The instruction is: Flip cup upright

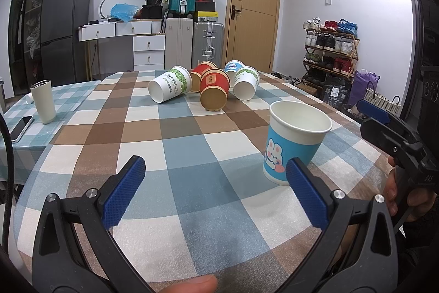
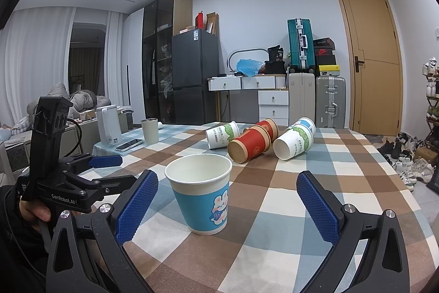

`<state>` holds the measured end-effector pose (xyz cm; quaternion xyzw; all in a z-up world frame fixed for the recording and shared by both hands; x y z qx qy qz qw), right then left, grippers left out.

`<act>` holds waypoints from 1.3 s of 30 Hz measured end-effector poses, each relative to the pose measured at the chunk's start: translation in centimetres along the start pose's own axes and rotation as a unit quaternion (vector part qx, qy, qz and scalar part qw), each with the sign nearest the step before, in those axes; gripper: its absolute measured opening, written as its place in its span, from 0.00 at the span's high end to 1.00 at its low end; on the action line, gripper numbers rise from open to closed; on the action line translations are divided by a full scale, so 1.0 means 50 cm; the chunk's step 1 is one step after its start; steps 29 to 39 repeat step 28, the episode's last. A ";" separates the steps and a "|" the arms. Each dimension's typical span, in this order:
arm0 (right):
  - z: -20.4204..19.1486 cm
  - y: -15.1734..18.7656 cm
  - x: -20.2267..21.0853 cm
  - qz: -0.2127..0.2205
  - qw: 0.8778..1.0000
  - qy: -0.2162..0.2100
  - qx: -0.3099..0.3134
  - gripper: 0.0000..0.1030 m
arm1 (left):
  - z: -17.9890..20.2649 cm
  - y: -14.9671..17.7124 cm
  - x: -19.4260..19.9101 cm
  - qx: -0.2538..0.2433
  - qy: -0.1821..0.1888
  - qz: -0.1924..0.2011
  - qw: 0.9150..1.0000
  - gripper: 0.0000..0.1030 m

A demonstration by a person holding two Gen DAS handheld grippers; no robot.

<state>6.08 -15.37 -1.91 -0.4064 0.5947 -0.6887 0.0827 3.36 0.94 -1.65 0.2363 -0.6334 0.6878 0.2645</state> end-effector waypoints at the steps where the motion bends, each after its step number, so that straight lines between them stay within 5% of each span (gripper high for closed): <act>1: 0.001 0.000 0.000 0.000 1.000 -0.001 0.000 0.00 | 0.000 0.000 0.000 0.000 0.000 0.000 1.000 0.01; 39: -0.001 0.001 -0.002 0.000 1.000 0.000 0.000 0.00 | 0.004 -0.008 0.008 -0.003 0.001 0.005 1.000 0.01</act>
Point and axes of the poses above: each gripper's, at about its wrist camera, not at the fingertips, and x roughly against the way its jaws point, z to its right, y to its underside, the point moved 2 cm from there along -x, roughly the way its jaws point, and after that the axes turned 15 degrees about -z, right-handed, at the moved point
